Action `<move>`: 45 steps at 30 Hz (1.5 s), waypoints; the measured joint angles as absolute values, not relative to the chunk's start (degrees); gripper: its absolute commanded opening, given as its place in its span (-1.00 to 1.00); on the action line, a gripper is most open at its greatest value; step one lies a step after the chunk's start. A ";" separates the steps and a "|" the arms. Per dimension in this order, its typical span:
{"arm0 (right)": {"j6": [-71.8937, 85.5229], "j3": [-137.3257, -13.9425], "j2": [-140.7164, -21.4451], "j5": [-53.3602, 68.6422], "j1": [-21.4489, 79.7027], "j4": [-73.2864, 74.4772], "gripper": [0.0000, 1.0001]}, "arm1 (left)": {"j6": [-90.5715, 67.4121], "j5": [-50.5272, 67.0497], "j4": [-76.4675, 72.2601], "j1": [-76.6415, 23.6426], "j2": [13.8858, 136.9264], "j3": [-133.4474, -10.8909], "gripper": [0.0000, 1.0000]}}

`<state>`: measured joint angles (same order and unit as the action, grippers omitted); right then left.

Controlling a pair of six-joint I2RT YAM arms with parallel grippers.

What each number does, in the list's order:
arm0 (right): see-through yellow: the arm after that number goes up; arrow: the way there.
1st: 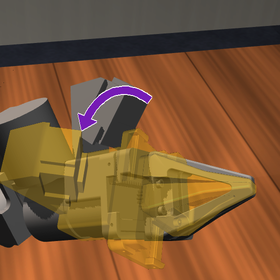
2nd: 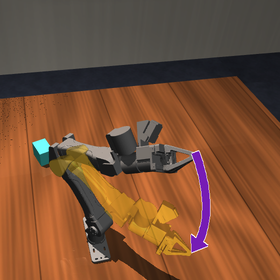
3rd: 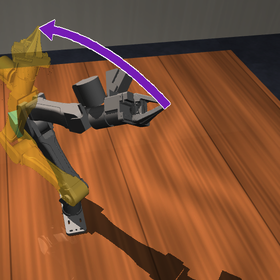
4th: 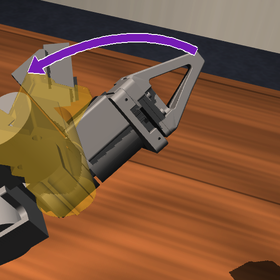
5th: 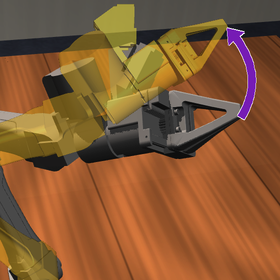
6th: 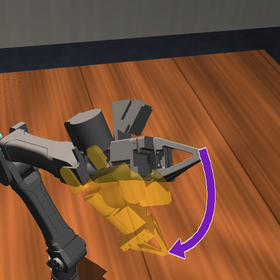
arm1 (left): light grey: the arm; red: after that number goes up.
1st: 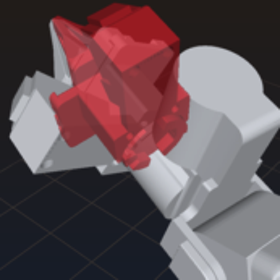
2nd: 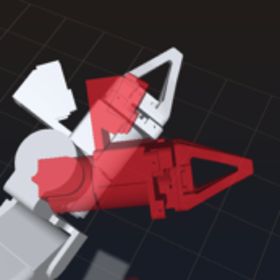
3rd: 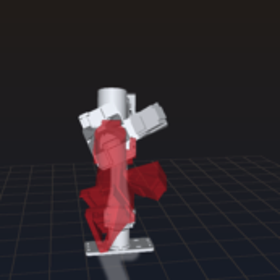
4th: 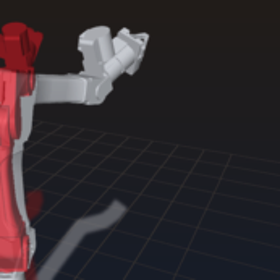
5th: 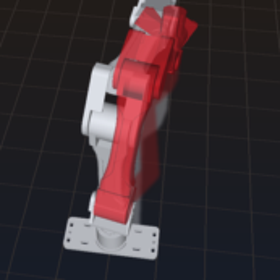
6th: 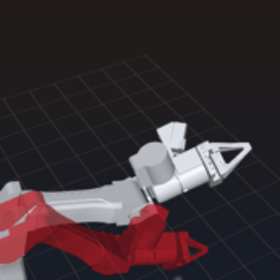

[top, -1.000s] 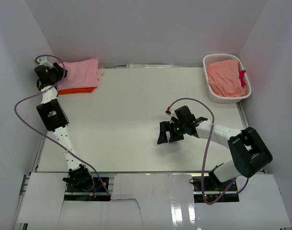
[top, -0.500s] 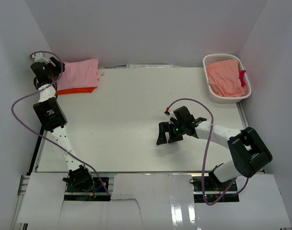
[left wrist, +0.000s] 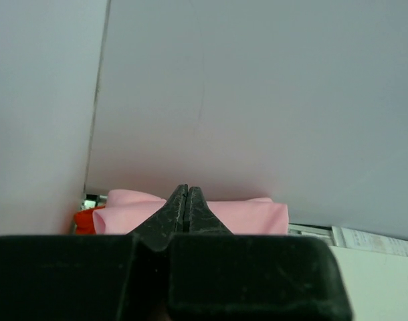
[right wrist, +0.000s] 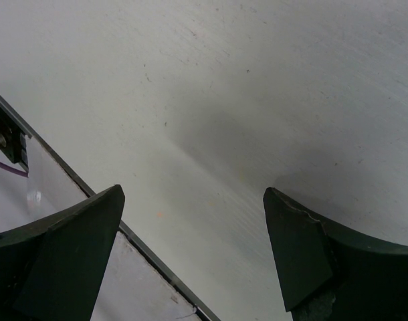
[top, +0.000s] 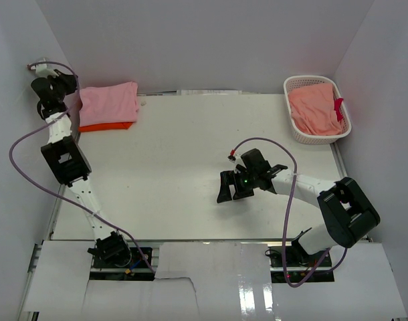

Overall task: Fold and stack the t-shirts
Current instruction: Put the neatly folded tshirt into the corner of the board with the left arm

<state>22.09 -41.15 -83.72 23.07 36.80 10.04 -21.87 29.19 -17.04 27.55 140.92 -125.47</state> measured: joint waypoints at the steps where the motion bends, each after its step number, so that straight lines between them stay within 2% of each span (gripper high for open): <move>1: 22.09 -41.15 -83.72 23.07 36.80 10.04 0.82 | -22.33 29.78 -17.12 27.55 141.40 -125.73 -1.00; 12: 22.48 -41.15 -83.74 23.07 36.88 9.26 0.82 | -25.96 34.59 -17.12 27.44 148.83 -129.49 -1.00; 25: 23.09 -41.15 -84.49 23.05 36.88 8.95 0.82 | -26.00 35.07 -19.07 27.07 150.98 -129.95 -1.00; 45: 24.69 -41.15 -84.49 22.85 37.69 8.86 0.81 | -24.67 26.98 -24.51 24.29 160.11 -131.00 -1.00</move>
<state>24.69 -41.15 -84.49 22.85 37.69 8.86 -24.67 26.98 -24.51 24.29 160.11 -131.00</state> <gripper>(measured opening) 0.907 0.015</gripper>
